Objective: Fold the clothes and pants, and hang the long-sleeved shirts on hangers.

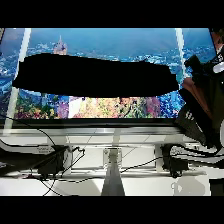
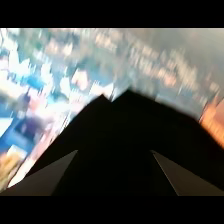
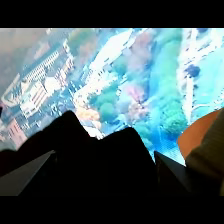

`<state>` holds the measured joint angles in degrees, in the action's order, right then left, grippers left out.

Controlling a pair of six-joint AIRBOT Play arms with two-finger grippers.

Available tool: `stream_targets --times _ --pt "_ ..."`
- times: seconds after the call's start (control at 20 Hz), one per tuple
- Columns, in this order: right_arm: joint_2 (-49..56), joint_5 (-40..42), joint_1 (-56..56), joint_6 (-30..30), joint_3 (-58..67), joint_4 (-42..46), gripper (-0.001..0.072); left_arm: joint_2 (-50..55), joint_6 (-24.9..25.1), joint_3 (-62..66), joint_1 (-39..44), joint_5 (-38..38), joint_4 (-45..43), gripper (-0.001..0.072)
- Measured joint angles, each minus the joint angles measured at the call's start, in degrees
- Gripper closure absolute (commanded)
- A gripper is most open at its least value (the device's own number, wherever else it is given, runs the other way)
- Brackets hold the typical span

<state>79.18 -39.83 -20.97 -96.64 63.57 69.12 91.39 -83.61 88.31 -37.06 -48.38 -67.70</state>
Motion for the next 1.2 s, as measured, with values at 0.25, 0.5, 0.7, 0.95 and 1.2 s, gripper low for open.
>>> stream_targets --times 0.25,0.5,0.7,0.95,1.2 --pt "0.0 -6.2 0.0 4.8 3.9 0.0 0.0027 -2.5 -0.3 -8.8 -7.7 -6.7 -2.7 0.0229" --pt "0.0 -10.5 0.4 7.7 9.0 0.1 0.0027 -2.5 0.4 -20.2 -11.2 -1.1 2.9 0.0126" --pt "0.0 -12.6 2.6 10.8 14.1 0.1 0.0027 1.8 6.3 -22.9 -11.0 3.8 17.9 0.0123" --pt "0.0 -12.9 7.1 14.0 19.4 0.5 0.0028 6.9 15.4 -23.6 -8.9 13.3 35.6 0.0141" --pt "0.0 -11.2 12.1 15.3 21.2 1.5 0.0029 9.8 25.4 -22.3 -3.0 25.2 43.9 0.0371"
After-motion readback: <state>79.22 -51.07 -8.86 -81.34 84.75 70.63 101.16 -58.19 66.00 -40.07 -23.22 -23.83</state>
